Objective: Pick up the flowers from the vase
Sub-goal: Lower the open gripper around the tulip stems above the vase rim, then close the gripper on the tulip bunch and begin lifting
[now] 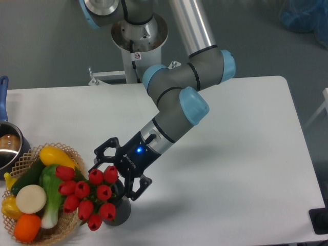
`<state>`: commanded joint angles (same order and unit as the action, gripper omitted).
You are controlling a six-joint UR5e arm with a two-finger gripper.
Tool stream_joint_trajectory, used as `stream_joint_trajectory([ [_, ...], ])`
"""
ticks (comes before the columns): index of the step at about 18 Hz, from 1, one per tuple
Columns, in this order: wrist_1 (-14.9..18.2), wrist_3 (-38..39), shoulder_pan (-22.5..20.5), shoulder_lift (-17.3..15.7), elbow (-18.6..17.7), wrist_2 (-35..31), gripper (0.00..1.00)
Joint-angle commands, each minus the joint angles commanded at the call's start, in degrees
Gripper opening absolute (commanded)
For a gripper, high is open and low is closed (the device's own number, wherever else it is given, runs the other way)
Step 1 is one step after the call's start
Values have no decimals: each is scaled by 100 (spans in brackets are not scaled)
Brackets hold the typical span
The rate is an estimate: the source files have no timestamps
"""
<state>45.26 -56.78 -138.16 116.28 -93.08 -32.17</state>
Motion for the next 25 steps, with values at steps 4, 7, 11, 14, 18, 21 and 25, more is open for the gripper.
stream_joint_trajectory([
  [4,0,0,0,-9,-26,0,32],
  [7,9,0,0,-53,-70,-88,5],
  [11,9,61,0,-97,-70,-88,0],
  [14,9,88,-9,-167,-53,-88,0],
  [18,9,228,-61,-272,9,-79,0],
  [21,9,264,-105,-351,9,-44,0],
  [25,0,526,-114,-387,79,-9,0],
])
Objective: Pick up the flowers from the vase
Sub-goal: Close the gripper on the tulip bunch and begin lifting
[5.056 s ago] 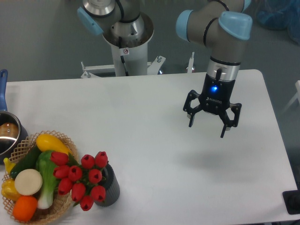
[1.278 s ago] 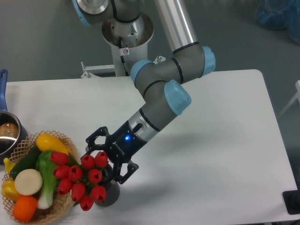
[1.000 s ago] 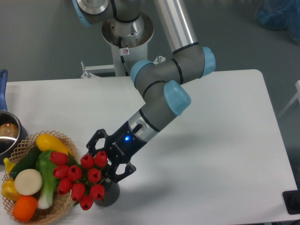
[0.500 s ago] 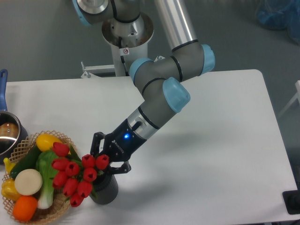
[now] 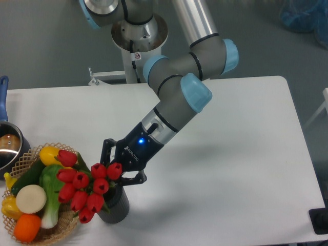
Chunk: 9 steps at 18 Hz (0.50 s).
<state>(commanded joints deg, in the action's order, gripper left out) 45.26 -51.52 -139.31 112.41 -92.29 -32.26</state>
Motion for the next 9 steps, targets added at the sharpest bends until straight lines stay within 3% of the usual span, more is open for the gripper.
stream_joint_trajectory([
  [4,0,352,-17,-18,290,18,0],
  [9,0,493,-61,-26,352,123,0],
])
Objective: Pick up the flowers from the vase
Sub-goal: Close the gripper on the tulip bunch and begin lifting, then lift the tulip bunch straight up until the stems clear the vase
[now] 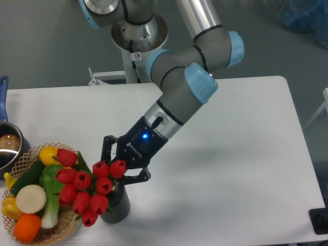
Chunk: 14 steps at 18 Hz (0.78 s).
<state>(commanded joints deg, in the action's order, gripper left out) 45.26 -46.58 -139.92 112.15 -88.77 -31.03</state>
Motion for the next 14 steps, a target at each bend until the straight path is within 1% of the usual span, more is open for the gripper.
stream_joint_trajectory([
  [3,0,44,-17,-9,0,62,0],
  [5,0,193,-53,-87,0,106,0],
  [14,0,334,-105,-97,-9,431,0],
])
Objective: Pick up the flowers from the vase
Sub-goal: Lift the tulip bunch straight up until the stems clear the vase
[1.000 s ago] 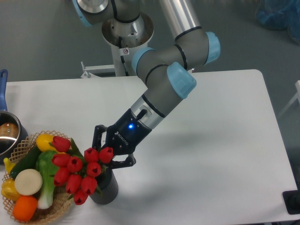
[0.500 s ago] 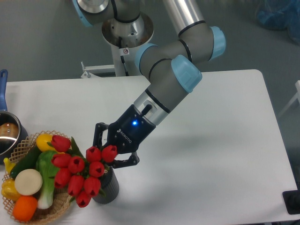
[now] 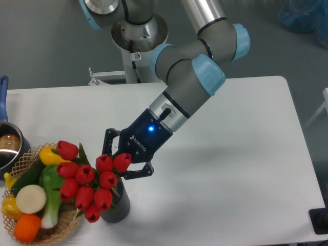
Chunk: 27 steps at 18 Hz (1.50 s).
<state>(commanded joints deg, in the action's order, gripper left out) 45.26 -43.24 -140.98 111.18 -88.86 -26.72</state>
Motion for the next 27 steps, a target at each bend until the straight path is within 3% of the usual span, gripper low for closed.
stream_joint_trajectory([
  [27,0,211,-571,-413,0,765,0],
])
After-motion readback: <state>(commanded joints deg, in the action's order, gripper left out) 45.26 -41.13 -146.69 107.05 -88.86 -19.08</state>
